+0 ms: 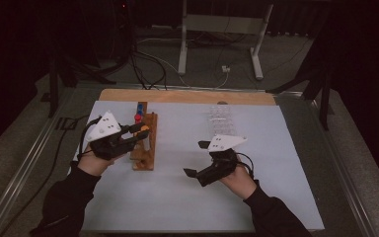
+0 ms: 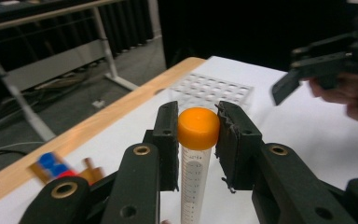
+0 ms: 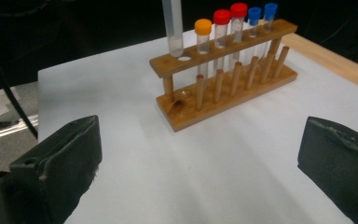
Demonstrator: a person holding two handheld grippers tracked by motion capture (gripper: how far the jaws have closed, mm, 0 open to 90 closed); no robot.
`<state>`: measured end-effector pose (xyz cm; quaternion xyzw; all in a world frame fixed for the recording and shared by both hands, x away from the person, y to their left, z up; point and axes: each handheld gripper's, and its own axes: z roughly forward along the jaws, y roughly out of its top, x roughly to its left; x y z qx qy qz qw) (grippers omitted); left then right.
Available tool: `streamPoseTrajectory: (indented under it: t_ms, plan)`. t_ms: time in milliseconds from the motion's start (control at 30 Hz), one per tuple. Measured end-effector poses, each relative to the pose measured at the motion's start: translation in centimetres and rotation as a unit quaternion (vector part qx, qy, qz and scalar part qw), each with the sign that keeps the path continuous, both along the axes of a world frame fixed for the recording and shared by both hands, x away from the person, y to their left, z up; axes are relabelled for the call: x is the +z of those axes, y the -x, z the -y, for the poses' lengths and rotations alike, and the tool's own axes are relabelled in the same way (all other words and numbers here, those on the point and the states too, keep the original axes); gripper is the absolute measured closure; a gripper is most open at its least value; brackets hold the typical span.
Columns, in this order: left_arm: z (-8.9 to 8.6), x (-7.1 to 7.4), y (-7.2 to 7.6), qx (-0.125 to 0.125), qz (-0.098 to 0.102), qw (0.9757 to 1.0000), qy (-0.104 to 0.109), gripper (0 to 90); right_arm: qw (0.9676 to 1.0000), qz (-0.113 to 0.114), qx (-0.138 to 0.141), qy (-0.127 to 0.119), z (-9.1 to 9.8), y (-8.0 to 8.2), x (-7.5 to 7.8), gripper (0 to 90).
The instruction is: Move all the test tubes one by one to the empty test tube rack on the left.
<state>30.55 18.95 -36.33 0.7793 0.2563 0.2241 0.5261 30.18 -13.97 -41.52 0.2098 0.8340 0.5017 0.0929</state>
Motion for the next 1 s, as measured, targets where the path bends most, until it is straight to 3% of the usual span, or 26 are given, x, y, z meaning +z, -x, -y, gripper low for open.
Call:
streamPoseTrajectory:
  t_ms: [233, 367, 433, 633, 1000]
  plan:
    - [-1.7, -0.7, -0.9, 0.036, -0.004, 0.9994, -0.004, 71.5, 0.9999, 0.014, -0.001, -0.006, 0.1, 0.3, 0.3, 0.0]
    - [-2.5, -1.6, -1.7, 0.049, -0.019, 0.9986, -0.003, 71.5, 0.9998, 0.019, -0.002, -0.004, 0.2, 0.4, 0.4, 0.0]
    - [-2.9, -2.3, -2.1, 0.052, -0.029, 0.9982, 0.008, 71.5, 0.9998, 0.019, -0.002, -0.003, 0.3, 0.5, 0.4, 0.0]
    - [-3.0, -3.4, -2.7, 0.058, -0.041, 0.9974, 0.007, 71.5, 0.9997, 0.023, 0.000, -0.001, 0.3, 0.7, 0.5, 0.0]
    - [-2.0, -6.1, -3.1, 0.056, -0.075, 0.9953, -0.027, 71.4, 0.9997, 0.026, 0.004, 0.003, 0.8, 1.2, 0.4, 0.0]
